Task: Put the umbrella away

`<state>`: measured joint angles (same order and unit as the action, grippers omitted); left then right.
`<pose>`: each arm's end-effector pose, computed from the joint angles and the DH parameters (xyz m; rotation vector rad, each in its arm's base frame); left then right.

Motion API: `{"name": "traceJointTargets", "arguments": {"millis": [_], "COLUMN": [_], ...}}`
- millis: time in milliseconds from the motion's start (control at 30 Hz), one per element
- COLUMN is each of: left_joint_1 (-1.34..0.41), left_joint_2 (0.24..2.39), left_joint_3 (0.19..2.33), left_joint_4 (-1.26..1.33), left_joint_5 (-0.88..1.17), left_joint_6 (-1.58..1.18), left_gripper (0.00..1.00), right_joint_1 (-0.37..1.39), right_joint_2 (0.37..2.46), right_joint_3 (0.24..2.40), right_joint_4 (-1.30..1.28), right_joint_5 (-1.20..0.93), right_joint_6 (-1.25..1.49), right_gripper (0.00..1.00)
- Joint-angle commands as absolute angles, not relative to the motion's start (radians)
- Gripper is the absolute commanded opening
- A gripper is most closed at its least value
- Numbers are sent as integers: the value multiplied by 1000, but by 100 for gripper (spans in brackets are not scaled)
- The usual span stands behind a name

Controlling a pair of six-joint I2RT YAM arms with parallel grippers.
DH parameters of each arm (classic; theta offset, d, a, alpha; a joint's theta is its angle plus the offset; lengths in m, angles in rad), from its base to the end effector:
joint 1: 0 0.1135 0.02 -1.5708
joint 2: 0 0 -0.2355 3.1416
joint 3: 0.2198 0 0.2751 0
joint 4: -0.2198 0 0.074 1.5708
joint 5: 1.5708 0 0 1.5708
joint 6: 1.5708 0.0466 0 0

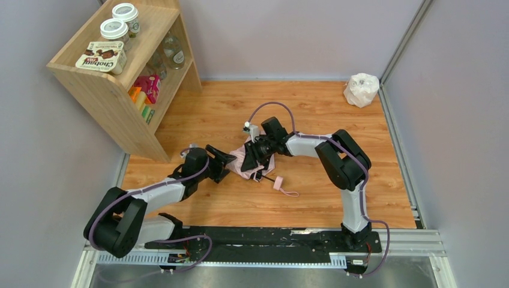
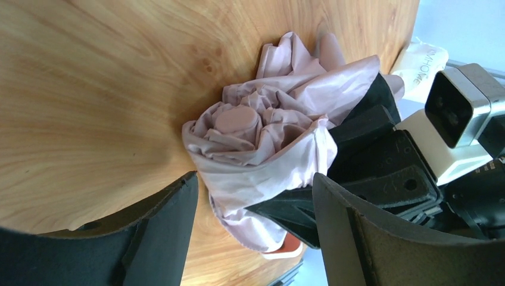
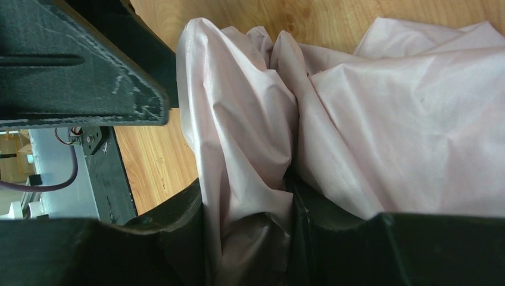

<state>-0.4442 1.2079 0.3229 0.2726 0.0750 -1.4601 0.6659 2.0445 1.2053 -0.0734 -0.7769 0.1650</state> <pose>0.2255 -0.1112 0.0946 -1.1390 2.1434 -1.0800 0.3077 0.2833 0.0785 -0.9758 2.3785 1.3043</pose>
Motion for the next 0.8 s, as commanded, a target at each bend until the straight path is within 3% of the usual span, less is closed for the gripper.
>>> {"name": "traceJointTargets", "arguments": {"millis": [0,400,467,633,767], "left_joint_1": [-466,-523,-528,-535,-535], "left_joint_2": [1290,1514,1549,1603,1594], "left_joint_3": [377,377,374,357,376], "left_joint_4": [354,334,339,394,358], "left_joint_5": [31,-91,-87,-101,-98], "left_joint_6": [-1511,-1569,-1572,-1540,-1488], "left_gripper": [77,71,63,32,16], "right_joint_1": [676,676,678,689,696], "right_joint_2": [2146,2135,2129,2126,2109], "right_joint_3": [1143,1150,1152,1166,1177], "right_joint_4": [-313,-313,-319,-333,-348], "right_joint_5": [-713,-735,-733,-738,-715], "right_joint_6": [166,155,146,130,121], "right_gripper": [0,0,0,0,0]}}
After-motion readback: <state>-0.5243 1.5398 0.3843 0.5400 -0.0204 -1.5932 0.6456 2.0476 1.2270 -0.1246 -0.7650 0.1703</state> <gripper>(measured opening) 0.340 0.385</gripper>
